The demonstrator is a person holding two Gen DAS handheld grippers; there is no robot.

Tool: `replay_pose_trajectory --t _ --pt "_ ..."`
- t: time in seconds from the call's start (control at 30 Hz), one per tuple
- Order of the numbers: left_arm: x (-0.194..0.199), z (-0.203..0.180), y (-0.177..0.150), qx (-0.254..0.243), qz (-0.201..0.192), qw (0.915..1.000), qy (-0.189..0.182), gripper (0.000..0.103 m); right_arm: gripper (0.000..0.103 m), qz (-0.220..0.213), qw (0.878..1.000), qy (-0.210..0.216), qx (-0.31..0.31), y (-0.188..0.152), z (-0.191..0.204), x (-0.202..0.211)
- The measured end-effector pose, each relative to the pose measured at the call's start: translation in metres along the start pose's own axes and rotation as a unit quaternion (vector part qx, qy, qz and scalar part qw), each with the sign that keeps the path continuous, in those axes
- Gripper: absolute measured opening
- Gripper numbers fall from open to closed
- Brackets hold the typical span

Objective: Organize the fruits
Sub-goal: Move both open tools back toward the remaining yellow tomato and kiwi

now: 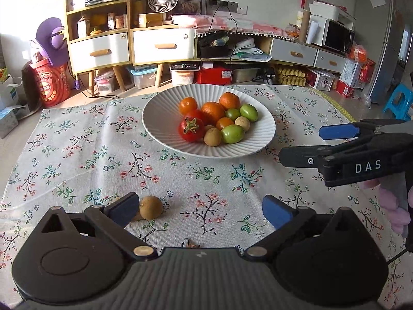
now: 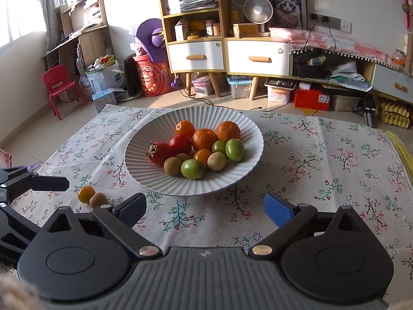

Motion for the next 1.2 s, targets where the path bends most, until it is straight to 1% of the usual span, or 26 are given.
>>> replay_pose_trajectory --t 0.1,0.2,0.33,0.47,0.6,0.7,0.77,0.87,0.97,1.03,1.13,1.2 --pt "0.0 0.008 -0.011 0.011 0.016 0.9998 0.006 0.094 0.102 0.008 1.0 -0.009 0.015 -0.013 0.008 -0.003" --pt "0.004 0.019 -0.023 0.013 0.021 0.9995 0.017 0.094 0.102 0.015 0.999 -0.014 0.032 -0.023 0.017 -0.006" --pt "0.008 0.036 -0.035 0.017 0.022 0.9987 0.043 0.094 0.102 0.014 0.999 -0.011 0.05 -0.032 0.028 -0.007" --pt "0.006 0.05 -0.042 0.027 0.025 0.9969 0.069 0.094 0.102 0.013 0.998 -0.01 0.054 -0.04 0.036 -0.01" --pt "0.005 0.06 -0.048 0.032 0.001 0.9955 0.089 0.094 0.102 0.019 0.998 -0.008 0.058 -0.048 0.043 -0.016" --pt "-0.002 0.066 -0.051 0.033 -0.006 0.9944 0.1 0.094 0.102 0.019 0.998 -0.003 0.066 -0.052 0.049 -0.019" --pt "-0.007 0.068 -0.053 0.03 -0.008 0.9939 0.106 0.094 0.102 0.02 0.997 -0.002 0.074 -0.054 0.054 -0.021" --pt "-0.015 0.069 -0.052 0.017 -0.023 0.9925 0.118 0.093 0.102 0.022 0.996 -0.002 0.083 -0.057 0.059 -0.024" --pt "-0.022 0.07 -0.051 0.012 -0.026 0.9928 0.117 0.088 0.102 0.025 0.995 -0.001 0.096 -0.061 0.064 -0.026" --pt "-0.024 0.071 -0.048 0.018 -0.031 0.9928 0.114 0.085 0.102 0.023 0.994 -0.001 0.109 -0.062 0.068 -0.026" --pt "-0.026 0.073 -0.045 0.021 -0.035 0.9933 0.109 0.076 0.102 0.022 0.993 0.004 0.114 -0.061 0.071 -0.026" --pt "-0.028 0.072 -0.042 0.021 -0.036 0.9936 0.105 0.066 0.102 0.019 0.993 0.007 0.114 -0.059 0.074 -0.026"
Point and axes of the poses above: each gripper's, at about its wrist camera, not at the fingertips, and x roughly against the way its jaws point, z to its left, y to its top, the point moved 3 cm from there along -x, roughly the way its jaws point, and after that the axes turned 4 degrees about -x, right-handed, at the moved point
